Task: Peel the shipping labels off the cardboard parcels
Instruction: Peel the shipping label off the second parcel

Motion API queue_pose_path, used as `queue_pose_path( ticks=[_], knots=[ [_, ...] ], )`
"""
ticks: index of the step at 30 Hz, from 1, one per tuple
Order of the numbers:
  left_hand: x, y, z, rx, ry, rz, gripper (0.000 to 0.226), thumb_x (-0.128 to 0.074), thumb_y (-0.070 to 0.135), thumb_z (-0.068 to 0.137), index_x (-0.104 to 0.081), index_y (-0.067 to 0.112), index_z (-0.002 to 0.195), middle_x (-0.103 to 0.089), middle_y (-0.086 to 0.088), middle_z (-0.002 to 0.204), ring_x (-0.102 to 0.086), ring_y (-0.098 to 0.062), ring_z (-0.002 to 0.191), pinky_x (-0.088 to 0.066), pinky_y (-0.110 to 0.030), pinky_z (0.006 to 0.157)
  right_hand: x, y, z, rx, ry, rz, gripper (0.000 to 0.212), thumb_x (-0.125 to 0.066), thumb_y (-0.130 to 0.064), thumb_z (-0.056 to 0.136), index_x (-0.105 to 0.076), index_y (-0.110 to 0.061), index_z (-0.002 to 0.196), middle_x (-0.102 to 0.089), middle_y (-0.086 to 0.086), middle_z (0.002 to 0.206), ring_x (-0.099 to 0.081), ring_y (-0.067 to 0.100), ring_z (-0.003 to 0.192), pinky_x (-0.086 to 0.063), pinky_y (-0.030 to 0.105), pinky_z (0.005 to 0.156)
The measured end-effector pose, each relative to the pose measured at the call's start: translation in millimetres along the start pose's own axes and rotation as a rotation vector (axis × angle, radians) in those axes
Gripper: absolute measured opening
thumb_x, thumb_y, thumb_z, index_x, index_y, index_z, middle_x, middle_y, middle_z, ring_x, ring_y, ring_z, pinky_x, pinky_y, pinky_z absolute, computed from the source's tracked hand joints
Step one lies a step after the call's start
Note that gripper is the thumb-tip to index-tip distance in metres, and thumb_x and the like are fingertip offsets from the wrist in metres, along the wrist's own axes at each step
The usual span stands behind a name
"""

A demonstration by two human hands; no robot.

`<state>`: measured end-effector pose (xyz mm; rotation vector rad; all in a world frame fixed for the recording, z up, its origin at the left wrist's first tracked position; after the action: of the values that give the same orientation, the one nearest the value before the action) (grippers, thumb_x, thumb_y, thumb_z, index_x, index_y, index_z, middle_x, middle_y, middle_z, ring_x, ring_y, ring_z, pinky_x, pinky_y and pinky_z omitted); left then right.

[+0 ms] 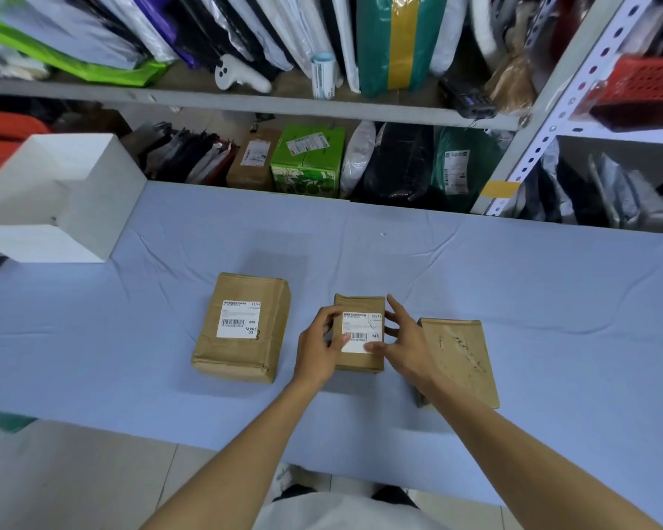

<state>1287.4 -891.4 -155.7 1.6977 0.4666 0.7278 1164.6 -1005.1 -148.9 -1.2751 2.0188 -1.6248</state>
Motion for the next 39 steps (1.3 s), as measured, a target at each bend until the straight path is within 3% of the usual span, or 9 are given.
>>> queue_pose_path(
  ticks=[3,8,16,23,29,39],
  knots=[
    [-1,-6,-2,0.008,0.011,-0.016,0.039,-0.064,-0.001,0.086,-0.054,0.017,0.12,-0.062,-0.002,0.123,-0.059,-0.012,0.115,-0.05,-0.01,0.082,-3,7,-3,-0.007,-0.015,0.017,0.104,-0.081,0.0,0.067,-0.024,-0.024,0.15,-0.051,-0.002,0.135,-0.054,0.014,0.117,-0.052,0.024,0.091],
    [-2,-8,0,0.014,0.014,-0.02,0.04,-0.063,-0.001,0.087,-0.054,0.018,0.121,-0.06,-0.002,0.125,-0.059,-0.014,0.115,-0.052,-0.012,0.08,-8,8,-2,-0.027,-0.065,0.048,0.104,-0.077,0.004,0.071,-0.018,-0.027,0.151,-0.06,-0.008,0.11,-0.067,0.012,0.089,-0.055,0.017,0.064],
    [-3,-10,3,0.022,0.016,-0.009,0.037,-0.062,-0.001,0.086,-0.055,0.02,0.116,-0.061,-0.001,0.123,-0.058,-0.014,0.115,-0.052,-0.012,0.078,-7,9,2,-0.033,-0.062,0.053,0.105,-0.078,0.003,0.071,-0.018,-0.028,0.151,-0.061,0.003,0.121,-0.069,0.018,0.091,-0.056,0.02,0.066],
    [-4,-15,7,0.04,0.022,0.044,0.033,-0.063,0.0,0.086,-0.057,0.024,0.108,-0.062,0.001,0.12,-0.058,-0.017,0.115,-0.058,-0.027,0.082,-8,11,4,-0.036,-0.063,0.054,0.106,-0.079,0.002,0.07,-0.018,-0.027,0.151,-0.062,0.003,0.121,-0.07,0.018,0.09,-0.056,0.02,0.065],
    [-4,-11,8,0.039,0.029,0.044,0.036,-0.064,-0.003,0.084,-0.055,0.026,0.104,-0.062,0.002,0.117,-0.059,-0.015,0.113,-0.056,-0.019,0.079,-8,12,4,-0.036,-0.064,0.065,0.106,-0.079,0.003,0.07,-0.018,-0.028,0.151,-0.063,0.002,0.119,-0.069,0.019,0.091,-0.058,0.024,0.066],
    [-3,-10,7,0.039,0.041,0.055,0.036,-0.064,-0.005,0.083,-0.054,0.025,0.1,-0.061,0.001,0.117,-0.058,-0.017,0.115,-0.057,-0.02,0.079,-9,14,3,-0.023,-0.064,0.082,0.106,-0.079,0.003,0.07,-0.018,-0.029,0.151,-0.063,0.001,0.118,-0.069,0.017,0.094,-0.06,0.03,0.073]
  ],
)
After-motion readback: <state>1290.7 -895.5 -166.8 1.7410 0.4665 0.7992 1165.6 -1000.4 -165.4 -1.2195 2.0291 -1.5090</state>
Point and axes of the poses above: each hand's wrist, its own z-axis towards the middle knuckle, its own x-axis out of the back of the hand, y = z × x, the point moved 9 cm from there along z, towards the middle knuckle
